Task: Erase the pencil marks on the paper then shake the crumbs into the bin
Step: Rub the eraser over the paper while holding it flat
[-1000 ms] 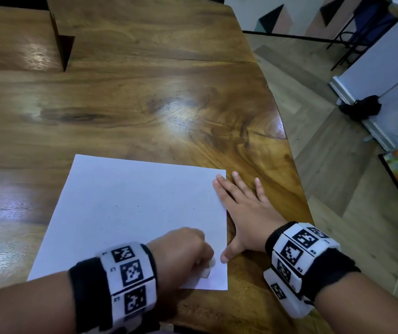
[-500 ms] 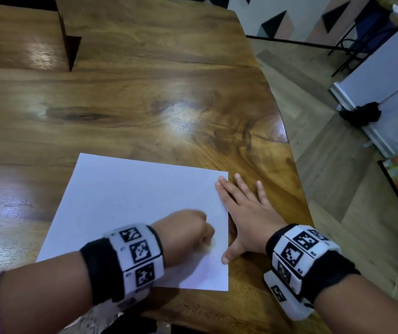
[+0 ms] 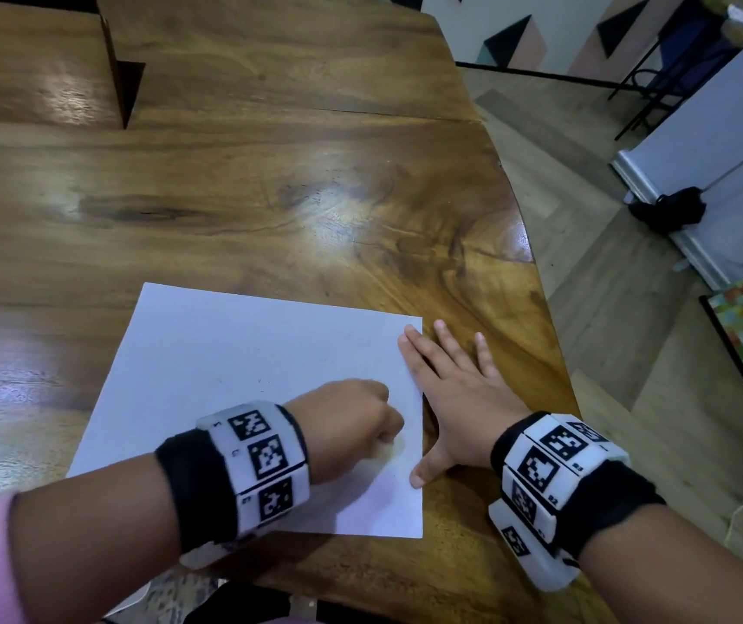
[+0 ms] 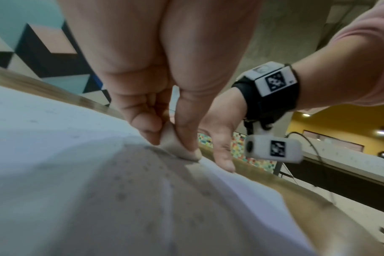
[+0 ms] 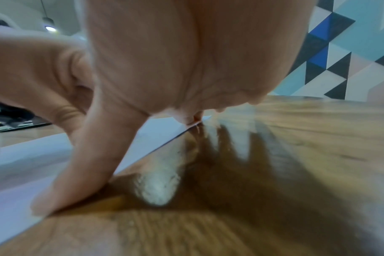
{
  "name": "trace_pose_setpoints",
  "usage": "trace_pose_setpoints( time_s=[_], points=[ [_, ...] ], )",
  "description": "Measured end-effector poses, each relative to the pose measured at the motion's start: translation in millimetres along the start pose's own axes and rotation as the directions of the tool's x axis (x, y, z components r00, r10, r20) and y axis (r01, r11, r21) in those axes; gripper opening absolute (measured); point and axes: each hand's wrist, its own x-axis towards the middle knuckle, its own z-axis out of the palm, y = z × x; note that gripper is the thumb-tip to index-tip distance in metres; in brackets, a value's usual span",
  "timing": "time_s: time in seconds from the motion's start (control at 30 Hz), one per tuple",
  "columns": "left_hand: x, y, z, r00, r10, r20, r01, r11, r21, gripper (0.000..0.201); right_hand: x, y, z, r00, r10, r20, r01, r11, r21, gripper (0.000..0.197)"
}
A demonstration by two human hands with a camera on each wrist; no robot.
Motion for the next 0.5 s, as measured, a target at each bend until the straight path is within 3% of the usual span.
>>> trace_pose_setpoints(
  time_s=[0.13, 0.2, 0.3, 0.37, 0.43, 0.5],
  points=[
    [-35, -12, 5, 0.985, 0.073, 0.153, -0.052, 0.989, -0.135, 0.011, 1, 1, 0, 1.000, 0.002, -0.006, -0.002, 1.000, 0.006, 0.147],
    [-34, -19, 3, 0.992, 0.036, 0.119, -0.018, 0.990, -0.142, 0.013, 0, 1, 1, 1.000, -0.001, -0.010, 0.001, 1.000, 0.012, 0.147],
    [-15, -23, 6, 0.999, -0.025, -0.036, 0.021, 0.995, -0.095, 0.013, 1, 1, 2, 1.000, 0.000, -0.013, 0.000, 1.000, 0.009, 0.147],
    [-21, -30, 13, 0.999, 0.034, -0.019, -0.035, 0.999, -0.015, 0.017, 1, 1, 1, 1.000, 0.002, -0.007, -0.002, 1.000, 0.001, 0.147],
    [-40, -30, 17, 0.994, 0.094, 0.048, -0.092, 0.995, -0.041, 0.012, 1, 1, 1, 1.000, 0.004, -0.004, -0.004, 1.000, 0.005, 0.147],
    [-48, -28, 14, 0.991, 0.069, 0.113, -0.063, 0.996, -0.063, 0.012, 0, 1, 1, 1.000, 0.003, -0.004, -0.003, 1.000, 0.006, 0.147]
  ],
)
